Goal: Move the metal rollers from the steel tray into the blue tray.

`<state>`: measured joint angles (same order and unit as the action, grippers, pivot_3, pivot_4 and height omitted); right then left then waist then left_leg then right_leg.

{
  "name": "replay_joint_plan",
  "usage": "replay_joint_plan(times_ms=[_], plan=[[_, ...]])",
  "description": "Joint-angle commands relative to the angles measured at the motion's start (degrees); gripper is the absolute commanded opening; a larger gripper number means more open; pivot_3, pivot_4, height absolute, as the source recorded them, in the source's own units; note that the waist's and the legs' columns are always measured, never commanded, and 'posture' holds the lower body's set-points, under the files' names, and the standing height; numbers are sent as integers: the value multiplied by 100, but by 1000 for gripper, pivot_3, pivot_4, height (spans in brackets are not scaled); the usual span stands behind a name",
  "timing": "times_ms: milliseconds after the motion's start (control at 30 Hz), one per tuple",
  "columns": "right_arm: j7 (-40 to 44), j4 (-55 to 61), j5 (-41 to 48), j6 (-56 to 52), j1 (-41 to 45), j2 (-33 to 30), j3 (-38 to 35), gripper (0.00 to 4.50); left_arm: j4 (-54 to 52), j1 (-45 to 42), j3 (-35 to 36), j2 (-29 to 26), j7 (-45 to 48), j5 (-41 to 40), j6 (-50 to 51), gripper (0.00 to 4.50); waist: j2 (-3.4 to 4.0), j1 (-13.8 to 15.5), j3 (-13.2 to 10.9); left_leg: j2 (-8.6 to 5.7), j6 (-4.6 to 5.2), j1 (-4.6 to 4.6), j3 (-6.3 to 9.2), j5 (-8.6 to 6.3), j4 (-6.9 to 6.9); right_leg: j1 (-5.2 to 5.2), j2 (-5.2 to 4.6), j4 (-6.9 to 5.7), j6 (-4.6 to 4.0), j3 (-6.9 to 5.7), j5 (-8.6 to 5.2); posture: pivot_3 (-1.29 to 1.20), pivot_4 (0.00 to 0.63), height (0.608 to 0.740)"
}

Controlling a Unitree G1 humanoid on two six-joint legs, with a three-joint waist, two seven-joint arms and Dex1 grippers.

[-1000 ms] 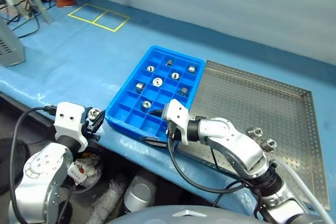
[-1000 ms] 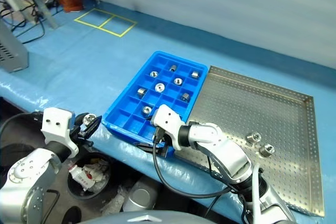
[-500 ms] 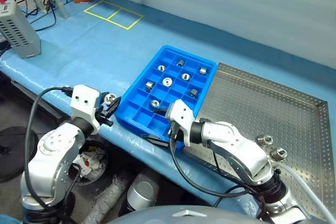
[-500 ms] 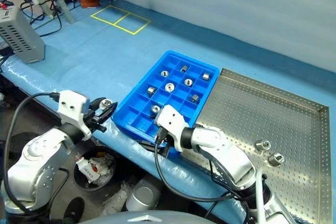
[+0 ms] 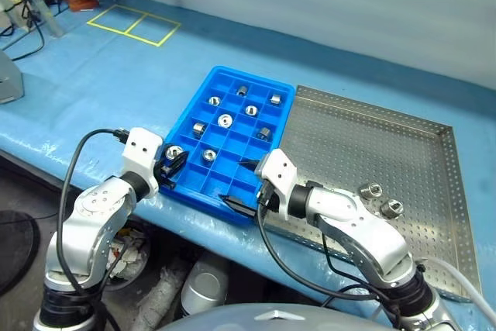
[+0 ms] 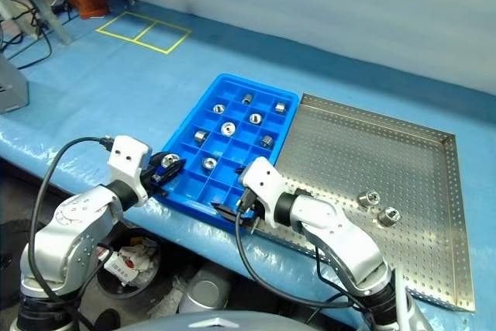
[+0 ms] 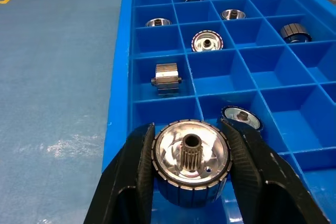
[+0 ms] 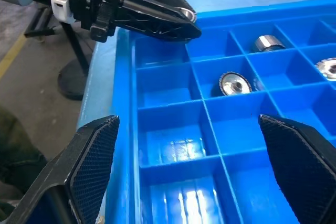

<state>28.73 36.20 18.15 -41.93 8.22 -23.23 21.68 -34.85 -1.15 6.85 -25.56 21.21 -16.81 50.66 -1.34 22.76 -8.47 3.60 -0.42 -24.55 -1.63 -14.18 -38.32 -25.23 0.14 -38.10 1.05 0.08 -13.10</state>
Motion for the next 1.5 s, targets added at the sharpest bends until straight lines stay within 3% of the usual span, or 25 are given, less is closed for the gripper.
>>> replay_joint_plan(times_ms=[33,500,700,1500], plan=[[-27,240,29,1,12,9,-89,4500,-111,-24,139,-58,-51,-46,8,1678,0,-143,0,0,0,0,2,0,-3,2,0,-1,0,-1,0,330,150,740],[-16,207,50,-7,-7,2,-64,4500,-408,132,598,121,-371,-183,213,1678,1,-682,-1,1,1,28,34,0,-25,51,0,-1,-25,-19,-14,360,150,740],[60,124,77,28,71,30,-15,4500,-677,146,870,143,-397,-428,294,1678,2,-754,-1,0,1,51,35,0,-25,74,-4,-1,-29,-20,-17,377,150,740],[175,26,85,8,185,107,88,4500,-625,700,804,141,-606,-545,519,1678,4,-798,-3,0,1,58,34,0,-22,76,-6,-2,-33,-19,-20,400,150,740]])
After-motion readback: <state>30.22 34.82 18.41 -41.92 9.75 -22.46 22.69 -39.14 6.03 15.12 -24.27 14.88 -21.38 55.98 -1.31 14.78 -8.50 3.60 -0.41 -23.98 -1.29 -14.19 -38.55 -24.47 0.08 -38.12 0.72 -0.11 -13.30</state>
